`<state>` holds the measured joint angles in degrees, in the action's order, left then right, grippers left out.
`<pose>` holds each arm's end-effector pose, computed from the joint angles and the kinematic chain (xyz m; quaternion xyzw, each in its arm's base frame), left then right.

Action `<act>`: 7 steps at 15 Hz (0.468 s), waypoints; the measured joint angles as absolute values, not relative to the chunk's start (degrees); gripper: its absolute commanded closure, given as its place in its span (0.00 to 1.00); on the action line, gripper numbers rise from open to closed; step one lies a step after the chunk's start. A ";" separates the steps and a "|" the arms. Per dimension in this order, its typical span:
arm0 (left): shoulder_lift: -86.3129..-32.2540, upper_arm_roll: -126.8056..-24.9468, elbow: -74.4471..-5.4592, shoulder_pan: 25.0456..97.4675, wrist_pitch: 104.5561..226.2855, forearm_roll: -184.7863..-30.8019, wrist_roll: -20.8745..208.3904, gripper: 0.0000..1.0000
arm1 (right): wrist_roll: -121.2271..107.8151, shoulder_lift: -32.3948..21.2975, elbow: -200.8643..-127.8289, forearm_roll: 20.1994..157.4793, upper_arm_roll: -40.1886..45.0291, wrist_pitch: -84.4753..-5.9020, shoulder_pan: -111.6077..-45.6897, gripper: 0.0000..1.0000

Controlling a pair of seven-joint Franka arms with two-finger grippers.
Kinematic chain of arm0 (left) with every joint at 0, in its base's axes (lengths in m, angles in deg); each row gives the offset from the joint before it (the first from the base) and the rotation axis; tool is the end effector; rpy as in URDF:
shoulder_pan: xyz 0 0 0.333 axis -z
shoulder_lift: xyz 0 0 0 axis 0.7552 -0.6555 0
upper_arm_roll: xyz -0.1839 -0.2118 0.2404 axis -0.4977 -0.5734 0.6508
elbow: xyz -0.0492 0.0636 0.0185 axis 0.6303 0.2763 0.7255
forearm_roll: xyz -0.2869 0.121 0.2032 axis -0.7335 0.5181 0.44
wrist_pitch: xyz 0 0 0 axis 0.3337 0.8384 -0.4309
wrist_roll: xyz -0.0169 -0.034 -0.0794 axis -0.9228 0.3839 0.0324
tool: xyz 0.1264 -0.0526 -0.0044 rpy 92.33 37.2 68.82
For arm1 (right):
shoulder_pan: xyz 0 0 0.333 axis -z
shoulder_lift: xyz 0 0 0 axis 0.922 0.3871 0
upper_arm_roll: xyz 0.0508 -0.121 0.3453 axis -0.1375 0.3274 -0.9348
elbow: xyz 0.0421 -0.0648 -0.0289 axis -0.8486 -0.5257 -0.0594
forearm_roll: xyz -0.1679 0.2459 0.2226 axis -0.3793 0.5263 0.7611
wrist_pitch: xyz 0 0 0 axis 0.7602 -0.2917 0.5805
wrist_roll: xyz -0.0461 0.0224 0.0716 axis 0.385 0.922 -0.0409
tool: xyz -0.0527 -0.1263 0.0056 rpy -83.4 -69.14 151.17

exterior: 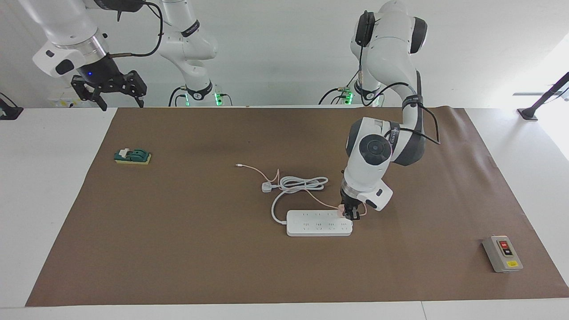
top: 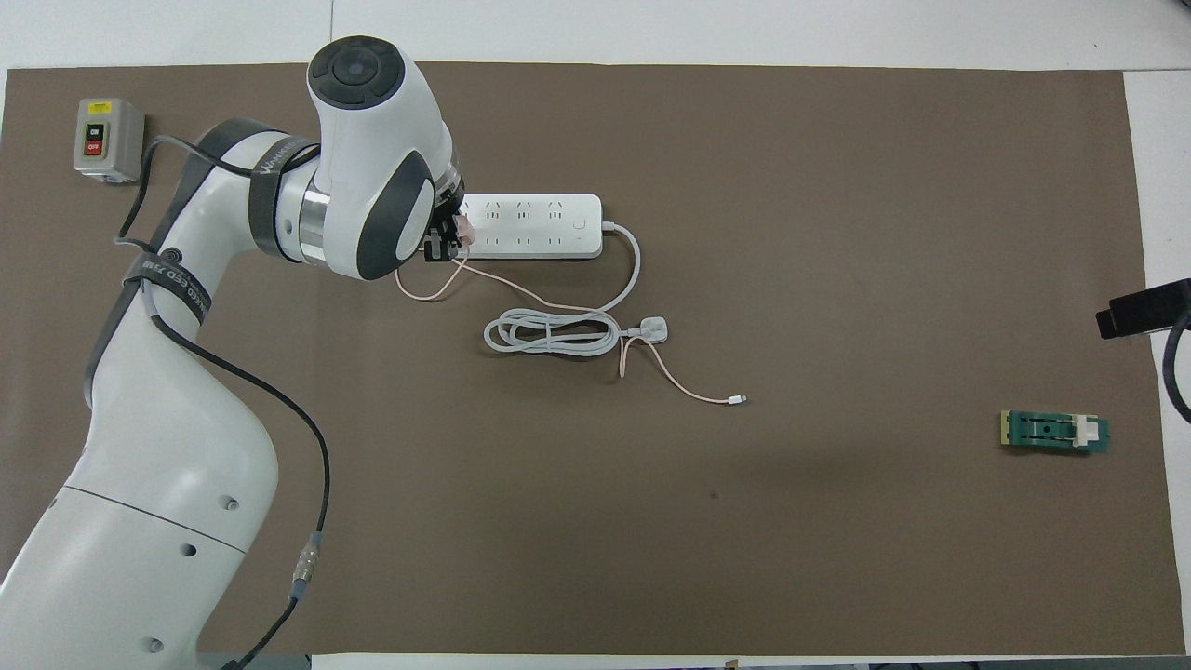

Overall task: Plug charger into power strip
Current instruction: 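Push the charger prongs into the power strip socket with the left gripper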

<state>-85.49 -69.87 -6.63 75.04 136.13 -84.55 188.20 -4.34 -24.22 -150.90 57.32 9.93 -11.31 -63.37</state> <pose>0.6690 -0.2977 0.3829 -0.7250 -0.6883 0.0109 0.0230 0.4960 -0.0386 0.6686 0.9981 0.0541 -0.0292 0.0042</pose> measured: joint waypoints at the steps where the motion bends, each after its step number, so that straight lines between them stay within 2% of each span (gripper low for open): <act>1: -85.90 -69.86 -7.25 75.24 137.00 -84.31 188.20 1.00 | -4.34 -24.22 -150.90 57.32 9.93 -11.31 -63.37 0.00; 7: -86.17 -69.59 -7.47 75.61 137.43 -83.81 188.20 1.00 | -4.34 -24.22 -150.90 57.32 9.93 -11.31 -63.37 0.00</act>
